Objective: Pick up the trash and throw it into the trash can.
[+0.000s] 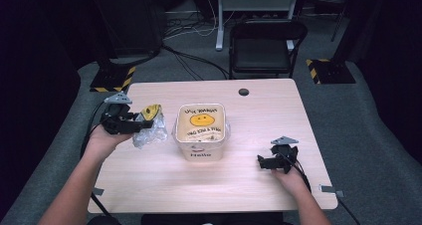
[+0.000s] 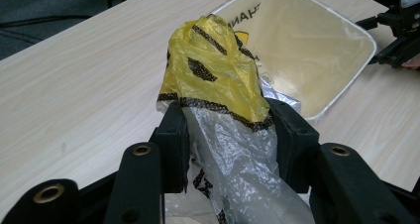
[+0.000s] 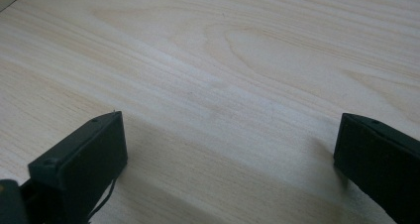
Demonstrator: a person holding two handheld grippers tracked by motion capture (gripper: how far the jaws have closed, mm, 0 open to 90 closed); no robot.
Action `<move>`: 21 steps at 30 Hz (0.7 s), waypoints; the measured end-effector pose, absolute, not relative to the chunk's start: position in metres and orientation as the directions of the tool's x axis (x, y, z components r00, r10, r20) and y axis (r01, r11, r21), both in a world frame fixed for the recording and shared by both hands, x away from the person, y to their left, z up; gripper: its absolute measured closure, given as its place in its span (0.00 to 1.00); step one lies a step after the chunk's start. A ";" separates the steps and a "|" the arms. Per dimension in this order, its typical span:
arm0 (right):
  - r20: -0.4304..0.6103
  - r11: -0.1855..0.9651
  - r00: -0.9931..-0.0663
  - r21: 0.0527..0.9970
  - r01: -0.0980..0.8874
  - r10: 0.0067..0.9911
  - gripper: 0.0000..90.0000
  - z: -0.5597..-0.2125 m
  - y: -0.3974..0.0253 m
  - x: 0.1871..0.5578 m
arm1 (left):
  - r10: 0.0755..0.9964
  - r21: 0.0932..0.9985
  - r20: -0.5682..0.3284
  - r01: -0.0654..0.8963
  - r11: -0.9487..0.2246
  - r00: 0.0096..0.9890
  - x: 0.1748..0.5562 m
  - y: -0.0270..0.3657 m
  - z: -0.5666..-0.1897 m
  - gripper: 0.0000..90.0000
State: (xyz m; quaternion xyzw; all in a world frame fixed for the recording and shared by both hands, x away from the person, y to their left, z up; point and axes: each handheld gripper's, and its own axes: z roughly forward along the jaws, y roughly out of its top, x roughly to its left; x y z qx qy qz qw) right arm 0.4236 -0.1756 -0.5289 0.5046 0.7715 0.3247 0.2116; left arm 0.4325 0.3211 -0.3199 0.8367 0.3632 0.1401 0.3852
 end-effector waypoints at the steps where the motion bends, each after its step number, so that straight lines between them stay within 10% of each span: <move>1: -0.003 0.285 -0.405 0.714 0.640 0.915 0.00 -0.529 -0.176 0.424 | 0.713 0.746 -0.046 0.499 -0.441 0.700 0.433 0.318 -0.319 0.62; 21: 0.002 0.284 -0.408 0.715 0.639 0.913 0.00 -0.529 -0.175 0.424 | 0.647 0.742 -0.050 0.462 -0.486 0.761 0.458 0.256 -0.317 0.62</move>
